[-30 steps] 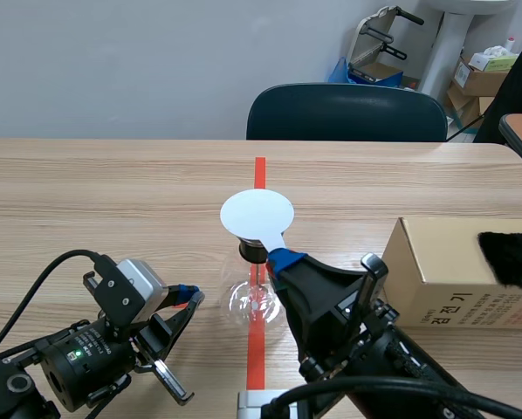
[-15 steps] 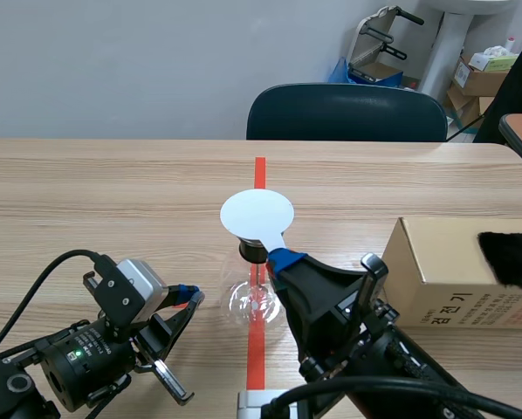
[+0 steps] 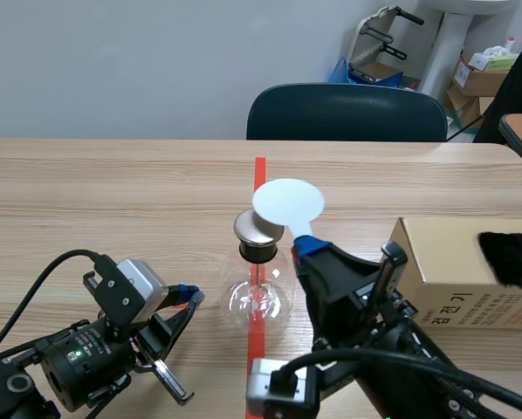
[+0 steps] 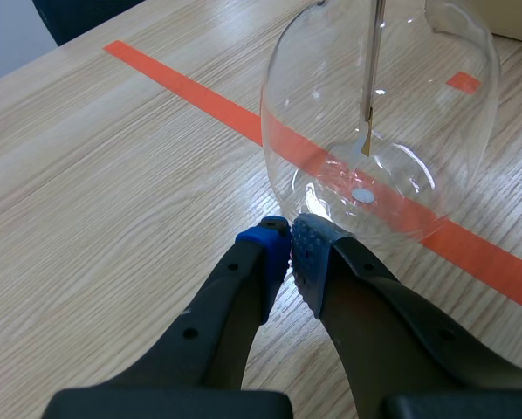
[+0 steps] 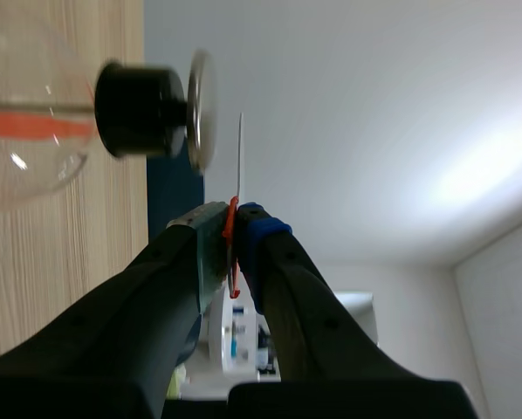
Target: Do the electroscope experiment
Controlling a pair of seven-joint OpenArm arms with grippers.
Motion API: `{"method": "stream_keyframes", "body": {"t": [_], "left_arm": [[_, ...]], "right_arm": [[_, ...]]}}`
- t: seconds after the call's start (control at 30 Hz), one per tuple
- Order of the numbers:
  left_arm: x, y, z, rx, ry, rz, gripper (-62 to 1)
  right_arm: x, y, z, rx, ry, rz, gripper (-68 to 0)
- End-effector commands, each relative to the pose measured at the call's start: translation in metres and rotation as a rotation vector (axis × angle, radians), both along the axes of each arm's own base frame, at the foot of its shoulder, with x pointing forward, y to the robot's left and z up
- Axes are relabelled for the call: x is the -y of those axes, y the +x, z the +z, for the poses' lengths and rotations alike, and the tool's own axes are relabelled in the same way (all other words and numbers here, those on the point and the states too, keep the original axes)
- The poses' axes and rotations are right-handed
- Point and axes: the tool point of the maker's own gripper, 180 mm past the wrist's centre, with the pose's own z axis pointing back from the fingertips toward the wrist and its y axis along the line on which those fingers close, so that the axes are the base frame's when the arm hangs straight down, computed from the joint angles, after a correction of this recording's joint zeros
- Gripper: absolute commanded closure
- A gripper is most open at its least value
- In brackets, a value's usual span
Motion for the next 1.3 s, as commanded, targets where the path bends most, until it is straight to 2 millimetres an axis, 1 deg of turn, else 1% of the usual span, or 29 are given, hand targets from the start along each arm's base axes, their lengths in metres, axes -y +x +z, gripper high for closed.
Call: {"method": "stream_keyframes", "body": {"t": [0.0, 0.2, 0.47, 0.63, 0.77, 0.93, 1.27], "left_arm": [[0.005, 0.002, 0.009, 0.021, -0.029, -0.003, -5.5], [0.005, 0.002, 0.009, 0.021, -0.028, -0.003, -5.5], [0.005, 0.002, 0.009, 0.021, -0.028, -0.003, -5.5], [0.005, 0.002, 0.009, 0.021, -0.028, -0.003, -5.5], [0.005, 0.002, 0.009, 0.021, -0.028, -0.003, -5.5], [0.005, 0.002, 0.009, 0.021, -0.028, -0.003, -5.5], [0.005, 0.002, 0.009, 0.021, -0.028, -0.003, -5.5]], "right_arm": [[0.008, 0.004, 0.004, 0.019, -0.006, -0.035, -1.0], [0.033, 0.016, 0.005, 0.021, 0.003, -0.185, -1.0], [0.059, 0.024, 0.006, 0.024, 0.011, -0.337, -1.1], [0.072, 0.027, 0.007, 0.025, 0.016, -0.411, -1.0], [0.078, 0.028, 0.007, 0.025, 0.018, -0.443, -1.1], [0.076, 0.027, 0.007, 0.025, 0.018, -0.433, -1.1], [0.033, 0.016, 0.005, 0.021, 0.001, -0.184, -1.0]]}}
